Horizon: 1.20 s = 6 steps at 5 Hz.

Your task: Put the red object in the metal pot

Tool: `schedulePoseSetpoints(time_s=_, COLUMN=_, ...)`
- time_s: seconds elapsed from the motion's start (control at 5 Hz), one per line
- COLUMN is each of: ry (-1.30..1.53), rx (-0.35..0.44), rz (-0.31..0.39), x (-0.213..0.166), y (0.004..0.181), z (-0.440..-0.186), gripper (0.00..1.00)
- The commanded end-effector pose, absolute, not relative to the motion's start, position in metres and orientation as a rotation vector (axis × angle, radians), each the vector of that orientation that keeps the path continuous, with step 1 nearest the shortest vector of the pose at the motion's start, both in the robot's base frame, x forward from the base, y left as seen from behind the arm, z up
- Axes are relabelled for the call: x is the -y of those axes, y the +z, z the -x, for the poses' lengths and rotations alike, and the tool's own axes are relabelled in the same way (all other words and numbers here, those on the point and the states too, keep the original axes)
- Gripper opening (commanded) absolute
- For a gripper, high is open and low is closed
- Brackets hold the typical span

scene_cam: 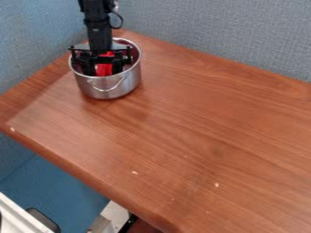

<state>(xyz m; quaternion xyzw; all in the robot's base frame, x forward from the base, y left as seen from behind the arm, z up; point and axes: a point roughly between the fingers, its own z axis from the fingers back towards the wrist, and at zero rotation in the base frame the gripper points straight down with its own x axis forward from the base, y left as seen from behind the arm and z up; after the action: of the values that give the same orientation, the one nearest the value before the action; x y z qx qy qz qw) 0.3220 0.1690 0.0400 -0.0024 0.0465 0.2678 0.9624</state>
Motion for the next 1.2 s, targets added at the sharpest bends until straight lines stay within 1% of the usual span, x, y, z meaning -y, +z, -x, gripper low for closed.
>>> schedulePoseSetpoints(time_s=0.0, ry=0.628, rx=-0.022, rz=-0.005, x=-0.172, y=0.062, z=-0.323, gripper=0.00)
schedulePoseSetpoints(time_s=0.2, ry=0.696, rx=-0.020, rz=-0.004, x=-0.170, y=0.061, z=-0.322, gripper=0.00)
schedulePoseSetpoints(time_s=0.6, ry=0.656, rx=-0.014, rz=0.002, x=-0.181, y=0.080, z=-0.319, gripper=0.00)
schedulePoseSetpoints(time_s=1.0, ry=0.625, rx=-0.010, rz=0.003, x=-0.192, y=0.065, z=-0.317, gripper=0.00)
